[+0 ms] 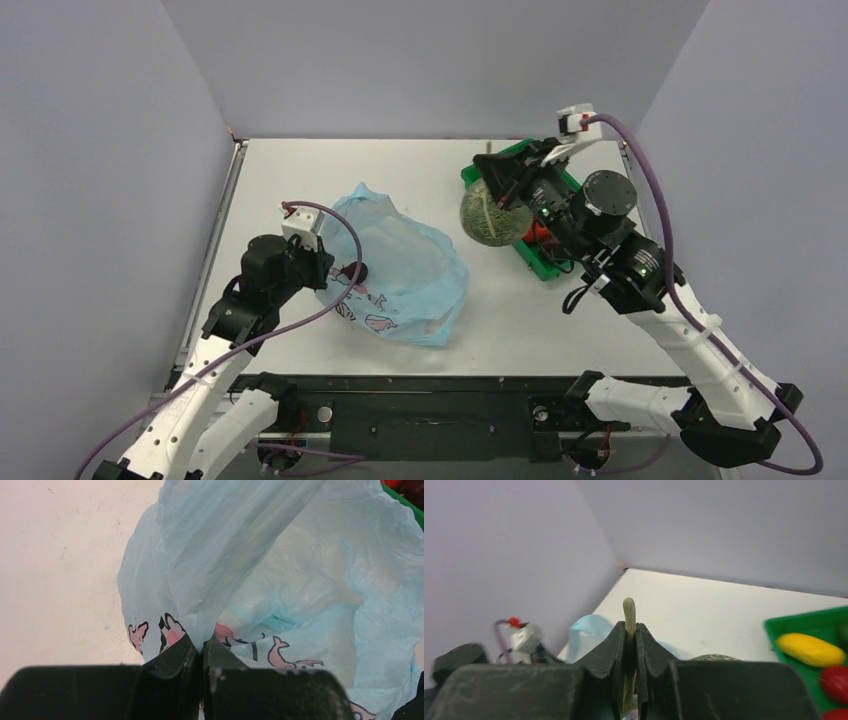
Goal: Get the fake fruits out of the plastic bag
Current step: Place the fake fruit in the bin.
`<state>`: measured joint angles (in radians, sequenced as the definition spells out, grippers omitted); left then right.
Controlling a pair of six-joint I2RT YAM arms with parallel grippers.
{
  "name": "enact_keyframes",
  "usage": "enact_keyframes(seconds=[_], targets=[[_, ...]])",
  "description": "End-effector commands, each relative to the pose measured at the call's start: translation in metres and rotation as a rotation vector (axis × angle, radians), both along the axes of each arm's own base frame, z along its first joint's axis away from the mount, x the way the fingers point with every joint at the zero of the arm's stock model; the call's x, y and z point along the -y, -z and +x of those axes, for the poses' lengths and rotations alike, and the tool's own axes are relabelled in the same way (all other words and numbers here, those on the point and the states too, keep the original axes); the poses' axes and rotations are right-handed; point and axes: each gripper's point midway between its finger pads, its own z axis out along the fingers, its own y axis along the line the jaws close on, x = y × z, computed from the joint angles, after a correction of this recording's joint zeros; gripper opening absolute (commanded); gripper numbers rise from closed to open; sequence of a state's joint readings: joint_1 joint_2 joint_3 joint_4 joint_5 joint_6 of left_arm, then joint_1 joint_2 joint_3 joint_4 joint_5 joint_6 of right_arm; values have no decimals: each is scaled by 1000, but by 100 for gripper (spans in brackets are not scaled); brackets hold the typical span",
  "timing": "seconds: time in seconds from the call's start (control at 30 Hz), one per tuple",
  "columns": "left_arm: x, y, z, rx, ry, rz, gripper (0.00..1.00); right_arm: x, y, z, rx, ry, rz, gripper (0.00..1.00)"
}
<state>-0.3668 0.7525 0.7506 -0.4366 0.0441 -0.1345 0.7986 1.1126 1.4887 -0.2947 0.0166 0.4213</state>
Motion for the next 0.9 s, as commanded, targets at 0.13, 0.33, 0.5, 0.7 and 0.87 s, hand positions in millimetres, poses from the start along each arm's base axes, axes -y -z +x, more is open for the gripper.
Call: enact_keyframes(seconds=[0.13,0.33,0.5,0.7,0.87], targets=[[-7,-16,4,81,-45,8,0,145,73,72,-111,694,-205,0],[-5,-15,4,73,-40,13,0,217,123,113,-217,923,-269,0],[-4,-15,3,77,-38,16,0,259,145,147,-269,982,-239,0],[-4,-15,3,76,-39,21,0,279,162,184,-337,940,-121,0],[-4,-15,3,76,-39,23,0,271,167,213,-358,881,-78,0]])
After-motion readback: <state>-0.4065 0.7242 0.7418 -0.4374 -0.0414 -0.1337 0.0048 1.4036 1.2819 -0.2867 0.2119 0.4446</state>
